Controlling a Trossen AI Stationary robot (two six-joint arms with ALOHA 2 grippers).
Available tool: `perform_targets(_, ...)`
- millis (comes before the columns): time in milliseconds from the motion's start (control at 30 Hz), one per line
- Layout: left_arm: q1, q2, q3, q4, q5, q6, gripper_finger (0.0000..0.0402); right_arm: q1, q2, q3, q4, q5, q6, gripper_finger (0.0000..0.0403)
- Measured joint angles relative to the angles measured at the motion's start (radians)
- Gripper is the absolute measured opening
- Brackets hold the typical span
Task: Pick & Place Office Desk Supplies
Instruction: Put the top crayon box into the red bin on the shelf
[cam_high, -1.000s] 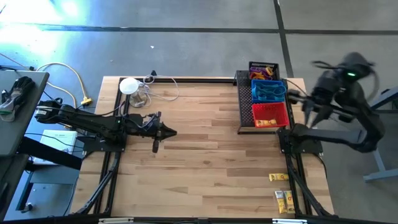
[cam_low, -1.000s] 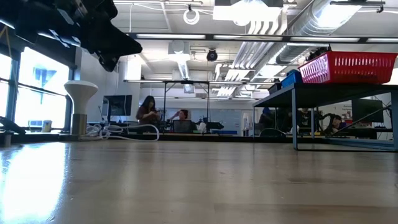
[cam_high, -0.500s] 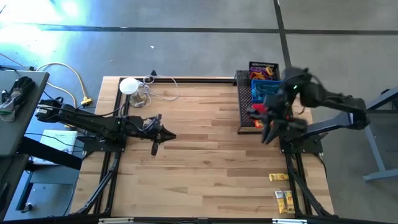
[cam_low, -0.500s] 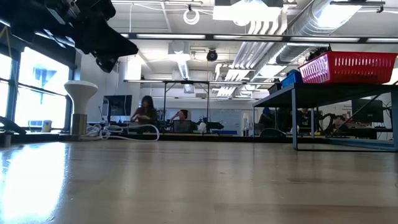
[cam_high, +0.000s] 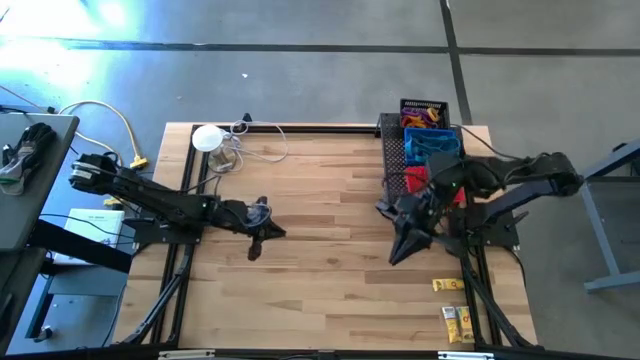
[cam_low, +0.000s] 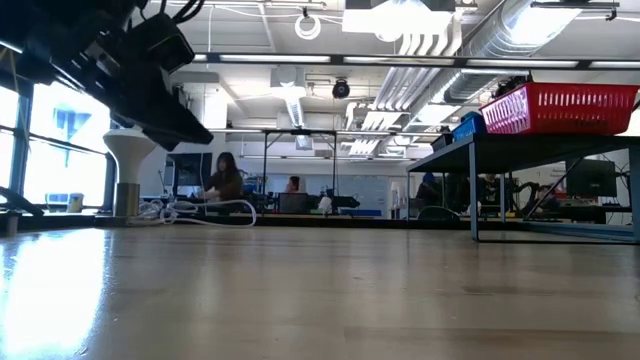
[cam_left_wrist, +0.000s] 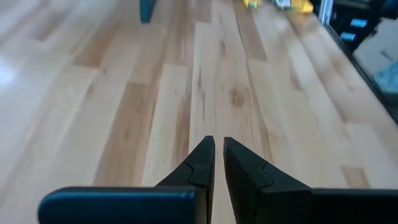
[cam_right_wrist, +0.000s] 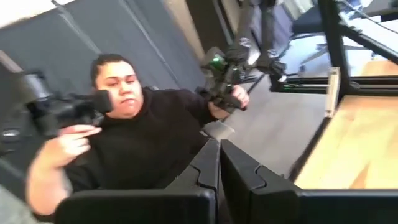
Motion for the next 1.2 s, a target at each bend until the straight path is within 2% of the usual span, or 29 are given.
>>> perform_targets(67, -0.011, 0.034, 0.000, 0.022, 0.000, -0.003, 0.0029, 0.045, -0.001, 0.007, -0.054, 0.092, -0.017, 0.0003)
perform_targets(133, -0.025, 0.059, 0.000, 0.052, 0.001, -0.004, 0.0029, 0.102, -0.001, 0.042, -0.180, 0.216, -0.037, 0.0003)
perform_targets(233, -0.053, 0.079, 0.000, 0.098, 0.018, -0.004, 0.0029, 0.197, 0.024, 0.110, -0.373, 0.484, -0.068, 0.0003)
perform_targets(300, -0.072, 0.085, 0.000, 0.136, 0.031, -0.004, 0.0029, 0.261, 0.046, 0.145, -0.462, 0.612, -0.057, 0.0003)
perform_targets(367, -0.092, 0.085, -0.001, 0.154, 0.045, -0.005, 0.0029, 0.317, 0.072, 0.171, -0.493, 0.691, -0.020, 0.0003)
perform_targets(467, -0.122, 0.085, -0.001, 0.193, 0.055, -0.006, 0.0029, 0.389, 0.101, 0.198, -0.511, 0.751, 0.045, 0.0003)
perform_targets(600, -0.159, 0.085, -0.001, 0.215, 0.055, -0.006, 0.0029, 0.475, 0.138, 0.203, -0.625, 0.841, 0.213, 0.0003)
perform_targets(733, -0.183, 0.085, -0.001, 0.218, 0.055, -0.006, 0.0029, 0.539, 0.180, 0.202, -0.838, 0.860, 0.504, 0.0003)
perform_targets(933, -0.198, 0.085, -0.001, 0.219, 0.056, -0.006, 0.0029, 0.645, 0.274, 0.202, -1.110, 0.753, 0.879, 0.0003)
perform_targets(1033, -0.198, 0.085, -0.001, 0.219, 0.056, -0.006, 0.0029, 0.705, 0.324, 0.202, -1.145, 0.743, 0.944, 0.0003)
perform_targets(1200, -0.198, 0.085, -0.001, 0.219, 0.055, -0.005, 0.0029, 0.753, 0.417, 0.202, -1.137, 0.673, 0.896, 0.0003)
